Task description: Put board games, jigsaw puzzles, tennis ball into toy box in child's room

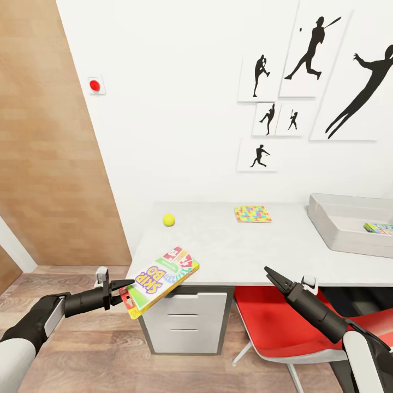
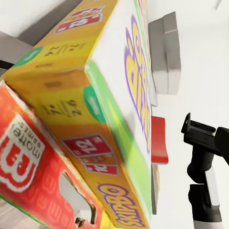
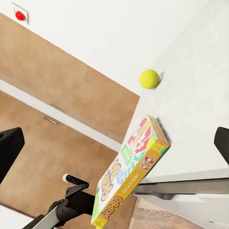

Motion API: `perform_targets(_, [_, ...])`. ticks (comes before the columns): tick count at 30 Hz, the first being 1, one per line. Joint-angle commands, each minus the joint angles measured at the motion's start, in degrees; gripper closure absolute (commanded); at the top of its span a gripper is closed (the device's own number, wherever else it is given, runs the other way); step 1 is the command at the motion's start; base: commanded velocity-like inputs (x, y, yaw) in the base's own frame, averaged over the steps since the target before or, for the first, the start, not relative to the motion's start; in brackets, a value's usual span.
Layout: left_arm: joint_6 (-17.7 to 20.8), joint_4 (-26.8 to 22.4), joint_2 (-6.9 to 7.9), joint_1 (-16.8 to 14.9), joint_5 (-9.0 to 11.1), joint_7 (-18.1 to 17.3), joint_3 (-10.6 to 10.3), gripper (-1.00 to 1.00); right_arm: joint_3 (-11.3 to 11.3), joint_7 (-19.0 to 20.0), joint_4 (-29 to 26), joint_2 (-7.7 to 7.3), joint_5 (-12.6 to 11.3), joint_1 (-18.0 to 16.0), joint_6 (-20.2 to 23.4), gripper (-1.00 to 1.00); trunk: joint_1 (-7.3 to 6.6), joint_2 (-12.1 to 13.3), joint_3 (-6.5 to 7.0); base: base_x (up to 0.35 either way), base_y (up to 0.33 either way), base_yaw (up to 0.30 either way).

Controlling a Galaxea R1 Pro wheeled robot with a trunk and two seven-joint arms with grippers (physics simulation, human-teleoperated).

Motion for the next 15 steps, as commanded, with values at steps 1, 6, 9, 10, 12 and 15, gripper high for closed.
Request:
perform_targets(1, [0.53, 0.0, 0.01, -0.03, 0.11, -0.1, 0.01, -1.0, -0.06, 0.1, 0.0, 0.0, -0.1, -0.04, 0.3, -1.0, 0.0, -0.03, -0.05, 0.0, -0.001, 0.0])
perform_targets(6, [0.53, 0.0, 0.01, -0.01, 0.11, -0.11, 0.01, -1.0, -0.06, 0.1, 0.0, 0.0, -0.1, -0.04, 0.29, -1.0, 0.0, -0.03, -0.05, 0.0, 0.0, 0.0])
perform_targets(9, [0.53, 0.0, 0.01, -0.02, 0.11, -0.1, 0.01, -1.0, -0.06, 0.1, 0.0, 0.0, -0.1, -0.04, 0.28, -1.0, 0.0, -0.03, -0.05, 0.0, -0.002, 0.0])
perform_targets(10, [0.53, 0.0, 0.01, -0.02, 0.11, -0.1, 0.01, -1.0, -0.06, 0.1, 0.0, 0.0, -0.1, -0.04, 0.28, -1.0, 0.0, -0.03, -0.05, 0.0, -0.034, 0.0])
perform_targets(12, [0.53, 0.0, 0.01, -0.03, 0.11, -0.1, 0.01, -1.0, -0.06, 0.1, 0.0, 0.0, -0.1, -0.04, 0.28, -1.0, 0.0, -0.03, -0.05, 0.0, -0.067, 0.0])
perform_targets(15, [0.53, 0.0, 0.01, -0.03, 0.11, -0.1, 0.01, -1.0, -0.06, 0.1, 0.0, 0.0, -0.1, -0.04, 0.28, -1.0, 0.0, -0.03, -0.05, 0.0, -0.073, 0.0])
